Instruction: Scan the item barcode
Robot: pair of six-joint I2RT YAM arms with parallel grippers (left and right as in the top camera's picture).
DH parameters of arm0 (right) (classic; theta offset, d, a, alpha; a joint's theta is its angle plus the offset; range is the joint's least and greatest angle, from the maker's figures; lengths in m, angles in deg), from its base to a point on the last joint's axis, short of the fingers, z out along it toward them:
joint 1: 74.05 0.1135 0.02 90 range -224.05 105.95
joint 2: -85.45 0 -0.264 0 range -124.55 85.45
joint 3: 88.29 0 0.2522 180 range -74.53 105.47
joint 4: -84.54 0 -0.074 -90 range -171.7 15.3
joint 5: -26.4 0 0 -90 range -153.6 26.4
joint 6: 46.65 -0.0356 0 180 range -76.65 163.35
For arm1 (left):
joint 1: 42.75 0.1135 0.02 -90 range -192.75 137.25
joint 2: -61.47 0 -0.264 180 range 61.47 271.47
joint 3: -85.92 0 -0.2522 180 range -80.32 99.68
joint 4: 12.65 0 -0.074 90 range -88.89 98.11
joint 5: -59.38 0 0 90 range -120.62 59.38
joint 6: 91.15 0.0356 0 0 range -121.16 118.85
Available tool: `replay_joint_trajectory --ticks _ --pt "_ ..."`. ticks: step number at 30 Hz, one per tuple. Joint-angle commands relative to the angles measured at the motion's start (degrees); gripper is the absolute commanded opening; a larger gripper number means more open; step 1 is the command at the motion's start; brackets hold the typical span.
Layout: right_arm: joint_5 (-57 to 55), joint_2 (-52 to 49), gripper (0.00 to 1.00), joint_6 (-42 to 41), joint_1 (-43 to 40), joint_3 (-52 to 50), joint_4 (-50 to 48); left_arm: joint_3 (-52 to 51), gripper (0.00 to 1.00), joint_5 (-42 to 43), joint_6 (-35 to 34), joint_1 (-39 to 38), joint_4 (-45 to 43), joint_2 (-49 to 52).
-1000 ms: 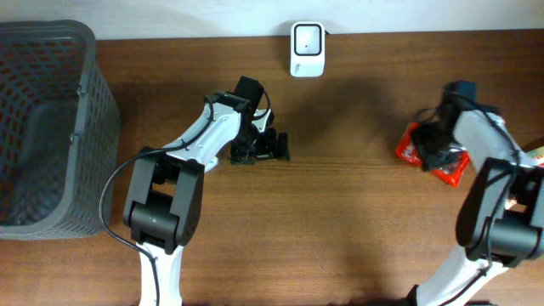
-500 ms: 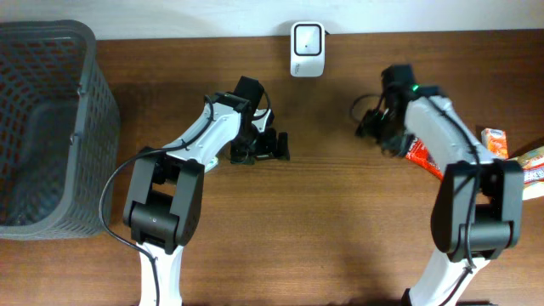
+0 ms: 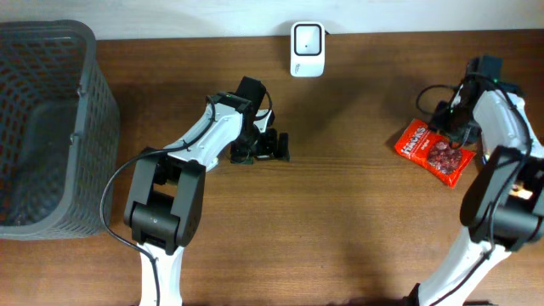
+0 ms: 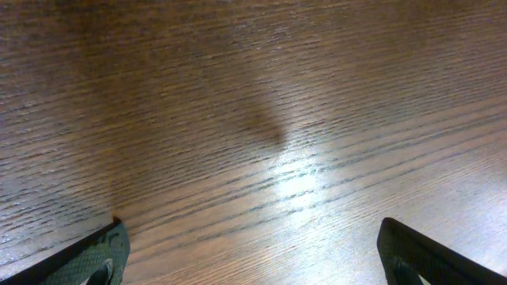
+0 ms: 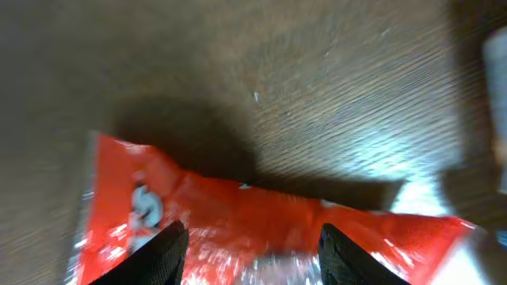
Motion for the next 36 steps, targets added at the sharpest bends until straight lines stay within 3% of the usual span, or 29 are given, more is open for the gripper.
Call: replay_joint_trajectory --ticks 1,5,10,19,23,25,27,28,32,33,34,36 --pt "3.6 -2.7 0.54 0.6 0.0 0.3 1.0 -1.1 0.99 -3.8 0.9 0.3 0.1 1.8" --pt "16.0 -3.6 0.53 2.0 0.9 0.3 4.8 -1.1 0.99 -3.8 0.9 0.3 0.0 1.8" --pt "23.5 -3.9 0.50 2.7 6.4 -0.5 8.0 -1.1 0.99 -3.8 0.9 0.3 0.0 1.8" --pt "24.5 -3.8 0.40 -2.1 23.7 0.5 6.6 -1.1 0.99 -3.8 0.9 0.3 0.1 1.8" --pt "24.1 -1.8 0.38 -2.5 24.4 9.2 15.6 -1.1 0.99 -3.8 0.9 0.3 0.3 1.8" --pt "19.3 -0.5 0.39 -7.6 23.5 13.9 20.8 -1.1 0.99 -3.8 0.9 0.3 0.3 1.8" --pt "12.2 0.9 0.46 -13.9 22.5 16.9 24.4 -1.1 0.99 -3.8 0.9 0.3 0.3 1.8" --pt "10.1 1.5 0.98 -16.6 21.9 17.1 24.3 -1.1 0.99 -3.8 0.9 0.3 0.2 1.8" --pt "10.9 1.2 0.98 -20.4 21.0 16.4 20.9 -1.1 0.99 -3.8 0.9 0.3 -0.2 1.8" --pt "10.9 1.0 0.87 -20.3 21.0 16.4 21.6 -1.1 0.99 -3.8 0.9 0.3 -0.2 1.8" --pt "10.4 1.0 0.66 -22.7 21.0 16.4 23.4 -1.1 0.99 -3.8 0.9 0.3 -0.4 1.8" --pt "5.8 1.0 0.67 -33.7 21.0 16.4 26.3 -1.1 0.99 -3.8 0.9 0.3 -0.4 1.8"
